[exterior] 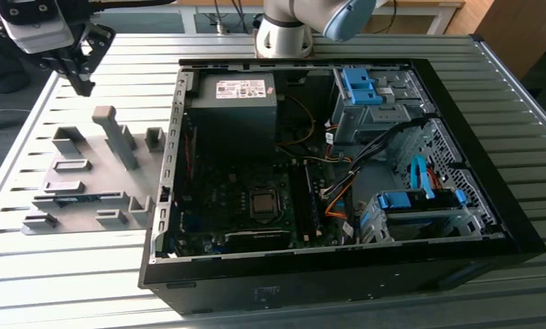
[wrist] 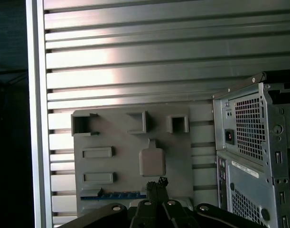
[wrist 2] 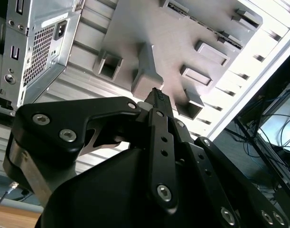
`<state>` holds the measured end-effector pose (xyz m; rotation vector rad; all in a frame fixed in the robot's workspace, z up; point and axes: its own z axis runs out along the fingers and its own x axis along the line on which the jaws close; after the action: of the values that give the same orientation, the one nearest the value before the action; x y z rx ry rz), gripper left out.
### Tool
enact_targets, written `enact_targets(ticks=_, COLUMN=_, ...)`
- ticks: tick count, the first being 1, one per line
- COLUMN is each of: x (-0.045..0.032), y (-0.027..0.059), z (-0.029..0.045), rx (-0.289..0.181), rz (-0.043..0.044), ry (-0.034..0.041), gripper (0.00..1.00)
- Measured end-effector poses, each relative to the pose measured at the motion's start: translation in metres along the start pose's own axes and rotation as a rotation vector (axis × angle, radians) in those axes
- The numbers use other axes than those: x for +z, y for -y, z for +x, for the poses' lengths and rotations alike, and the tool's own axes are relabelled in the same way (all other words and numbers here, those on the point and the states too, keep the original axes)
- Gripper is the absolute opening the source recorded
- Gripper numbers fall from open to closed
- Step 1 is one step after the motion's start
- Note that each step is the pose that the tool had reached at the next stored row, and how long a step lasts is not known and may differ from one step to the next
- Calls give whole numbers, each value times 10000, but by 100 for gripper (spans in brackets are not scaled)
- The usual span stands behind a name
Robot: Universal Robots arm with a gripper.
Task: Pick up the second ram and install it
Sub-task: 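Reach for the second ram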
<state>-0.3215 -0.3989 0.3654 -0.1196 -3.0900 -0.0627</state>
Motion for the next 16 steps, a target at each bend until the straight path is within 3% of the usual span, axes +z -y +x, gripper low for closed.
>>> enact_targets(ticks=10, x=15, y=9, z=110, rx=1, rz=1, ry=-16, gripper=11)
enact_targets(ticks=16, x=37, y=72, z=258, rx=0, rz=0, ry=-16, gripper=11)
